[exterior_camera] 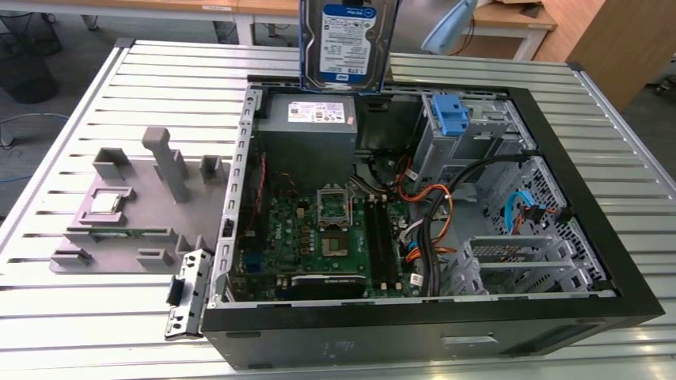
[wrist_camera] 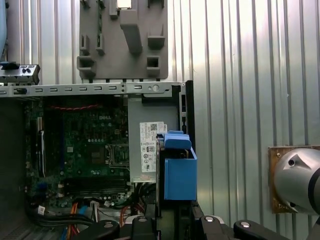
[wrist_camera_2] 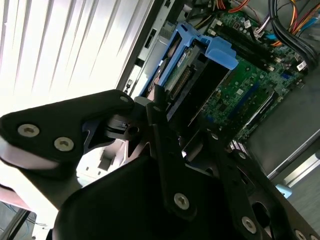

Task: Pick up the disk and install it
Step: 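Pick up the disk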

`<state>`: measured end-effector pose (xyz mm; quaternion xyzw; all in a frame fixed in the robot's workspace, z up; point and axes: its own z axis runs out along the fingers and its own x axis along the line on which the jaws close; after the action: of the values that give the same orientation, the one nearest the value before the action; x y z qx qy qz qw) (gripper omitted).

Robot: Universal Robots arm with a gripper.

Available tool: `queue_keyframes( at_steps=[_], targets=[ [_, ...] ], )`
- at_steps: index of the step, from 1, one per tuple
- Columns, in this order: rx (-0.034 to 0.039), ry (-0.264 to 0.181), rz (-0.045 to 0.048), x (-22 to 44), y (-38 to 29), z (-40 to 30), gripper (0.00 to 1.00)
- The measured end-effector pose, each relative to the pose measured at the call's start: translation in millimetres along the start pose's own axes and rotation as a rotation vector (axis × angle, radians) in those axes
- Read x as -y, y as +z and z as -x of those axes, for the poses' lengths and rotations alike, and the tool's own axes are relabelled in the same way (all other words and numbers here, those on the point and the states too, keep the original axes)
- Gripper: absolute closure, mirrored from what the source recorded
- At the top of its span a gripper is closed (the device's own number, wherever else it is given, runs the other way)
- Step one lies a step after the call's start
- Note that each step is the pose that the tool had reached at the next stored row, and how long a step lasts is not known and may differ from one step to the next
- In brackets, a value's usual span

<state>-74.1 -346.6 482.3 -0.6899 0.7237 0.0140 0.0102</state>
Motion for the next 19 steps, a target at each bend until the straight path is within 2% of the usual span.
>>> queue_keyframes(
  at_steps=[15,19],
  targets=[
    [-0.0001,0.000,0.0006,42.2,-0.2,2.0,0.65],
    [0.0000,0.000,0.0005,48.0,-0.1,2.2,0.65]
  ],
)
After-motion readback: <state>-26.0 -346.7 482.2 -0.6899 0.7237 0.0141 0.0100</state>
